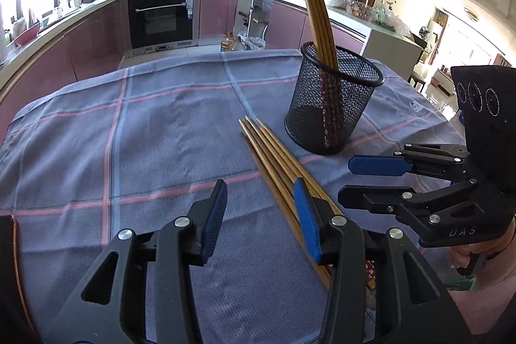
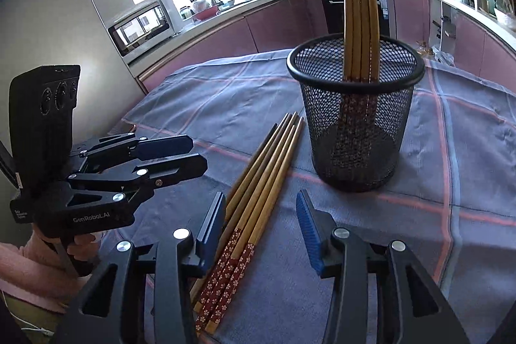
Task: Organize utensils
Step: 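Release the chopstick into the cup and pull the right gripper back, then grasp a chopstick from the pile with the right gripper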
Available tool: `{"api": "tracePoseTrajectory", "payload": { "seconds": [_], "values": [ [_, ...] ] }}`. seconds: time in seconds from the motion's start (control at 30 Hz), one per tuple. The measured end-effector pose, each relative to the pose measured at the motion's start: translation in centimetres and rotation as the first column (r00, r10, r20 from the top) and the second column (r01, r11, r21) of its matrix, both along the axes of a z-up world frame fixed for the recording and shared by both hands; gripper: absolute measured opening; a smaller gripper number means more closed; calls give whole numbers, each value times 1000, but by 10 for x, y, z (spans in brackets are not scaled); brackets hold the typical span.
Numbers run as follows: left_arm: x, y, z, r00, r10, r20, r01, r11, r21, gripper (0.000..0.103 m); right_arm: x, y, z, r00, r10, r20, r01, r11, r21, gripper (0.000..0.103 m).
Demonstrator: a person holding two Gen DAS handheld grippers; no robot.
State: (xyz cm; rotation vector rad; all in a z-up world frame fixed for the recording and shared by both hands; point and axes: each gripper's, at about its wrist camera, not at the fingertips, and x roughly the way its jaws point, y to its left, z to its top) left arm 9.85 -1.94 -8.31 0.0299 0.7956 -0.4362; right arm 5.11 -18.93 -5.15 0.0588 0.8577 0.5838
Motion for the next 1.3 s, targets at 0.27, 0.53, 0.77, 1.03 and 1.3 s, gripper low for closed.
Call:
{"api": "tracePoseTrajectory", "payload": {
  "seconds": [0.27, 0.53, 0.77, 1.03, 1.3],
  "values": [
    [2, -13, -18, 999, -10, -34, 11, 1000, 28, 43, 1, -5, -8, 999, -37, -18, 37, 999, -20, 43],
    [6, -20, -26, 999, 0, -40, 3, 997, 77, 42, 1, -3, -13, 999, -45, -4, 45, 997, -57, 40],
    [9, -22, -28, 999, 2, -42, 2, 995, 97, 44, 4, 4, -17, 999, -47, 1, 47, 995, -86, 39],
    [8, -21, -29, 999, -1, -43, 5, 995, 96, 42, 5, 6, -17, 999, -51, 8, 51, 992, -117, 32],
    [9, -19, -31, 998, -13, -56, 18, 996, 85, 36, 8, 11, -18, 999, -48, 4, 48, 988, -144, 25]
  ]
}}
